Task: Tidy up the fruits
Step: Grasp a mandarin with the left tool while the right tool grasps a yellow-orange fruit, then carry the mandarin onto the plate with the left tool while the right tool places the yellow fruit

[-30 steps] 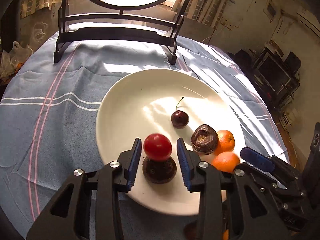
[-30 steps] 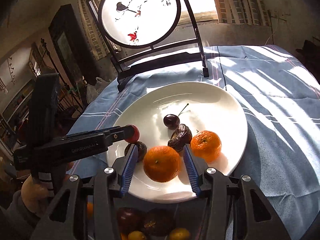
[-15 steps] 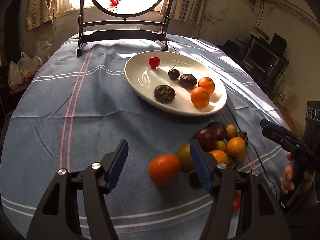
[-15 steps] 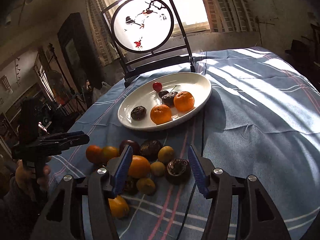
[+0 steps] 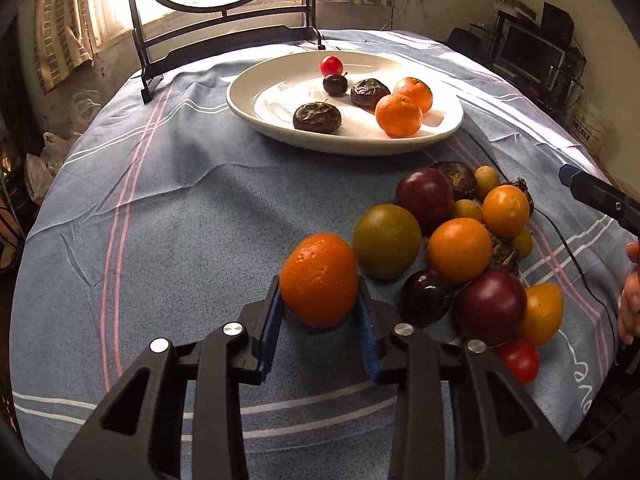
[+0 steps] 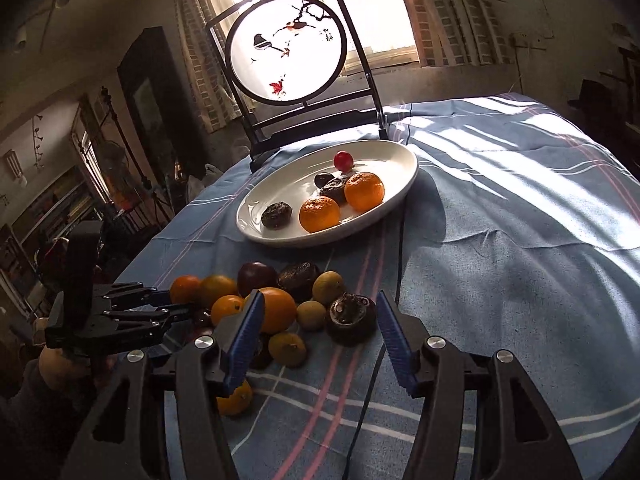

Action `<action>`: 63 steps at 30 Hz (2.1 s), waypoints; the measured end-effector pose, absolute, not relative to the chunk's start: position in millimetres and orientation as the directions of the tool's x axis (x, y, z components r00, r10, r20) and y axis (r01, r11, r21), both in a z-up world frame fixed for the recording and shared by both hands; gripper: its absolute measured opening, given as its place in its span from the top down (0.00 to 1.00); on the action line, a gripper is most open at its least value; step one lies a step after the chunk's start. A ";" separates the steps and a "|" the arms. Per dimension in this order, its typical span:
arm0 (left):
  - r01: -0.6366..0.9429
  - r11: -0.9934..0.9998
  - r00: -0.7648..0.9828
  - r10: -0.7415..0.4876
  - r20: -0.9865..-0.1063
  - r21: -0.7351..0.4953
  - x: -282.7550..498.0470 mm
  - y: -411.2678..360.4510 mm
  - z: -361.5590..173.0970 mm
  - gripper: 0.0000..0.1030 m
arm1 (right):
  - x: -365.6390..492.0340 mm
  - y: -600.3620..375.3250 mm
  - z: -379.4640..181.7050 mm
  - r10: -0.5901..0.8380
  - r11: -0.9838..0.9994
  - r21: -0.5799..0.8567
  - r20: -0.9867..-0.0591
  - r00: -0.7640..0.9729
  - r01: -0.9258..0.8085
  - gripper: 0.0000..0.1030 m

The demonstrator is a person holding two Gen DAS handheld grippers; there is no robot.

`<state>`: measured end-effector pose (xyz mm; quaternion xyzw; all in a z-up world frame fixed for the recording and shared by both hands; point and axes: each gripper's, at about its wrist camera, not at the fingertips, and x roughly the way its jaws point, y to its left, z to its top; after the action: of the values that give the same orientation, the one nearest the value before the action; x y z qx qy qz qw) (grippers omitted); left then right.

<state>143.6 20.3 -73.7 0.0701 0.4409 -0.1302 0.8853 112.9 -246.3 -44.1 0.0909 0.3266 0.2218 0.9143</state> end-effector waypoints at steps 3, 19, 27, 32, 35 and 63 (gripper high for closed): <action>0.300 0.953 0.608 -0.215 -0.764 -0.029 137.4 25.5 -67.5 0.68 | 105.5 -238.9 -41.1 0.509 0.860 0.290 -0.534 0.675 -0.419 0.44; 0.256 0.961 0.709 -0.263 -0.655 -0.109 123.9 43.8 -50.4 0.68 | 79.0 -188.1 -55.7 0.568 0.748 0.191 -0.678 0.465 -0.636 0.44; 0.248 0.961 0.708 -0.265 -0.655 -0.120 123.8 46.6 -50.9 0.68 | 79.8 -170.7 -67.9 0.512 0.748 0.135 -0.741 0.434 -0.650 0.61; 0.244 0.963 0.708 -0.260 -0.656 -0.118 123.9 47.5 -51.2 0.68 | 77.4 -176.2 -64.5 0.539 0.742 0.157 -0.719 0.440 -0.652 0.61; 0.240 0.963 0.710 -0.261 -0.653 -0.124 123.8 48.7 -51.0 0.68 | 79.0 -185.6 -59.4 0.577 0.738 0.206 -0.685 0.444 -0.642 0.61; 0.198 0.980 0.688 -0.126 -0.715 0.017 134.4 73.0 -42.1 0.46 | 159.9 -210.4 -39.5 0.704 0.706 0.463 -0.546 0.455 -0.537 0.61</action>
<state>134.4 73.0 -42.1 0.0463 0.3852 -0.0882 0.9174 159.9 -210.4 -39.5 0.1124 0.3717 0.3667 0.8454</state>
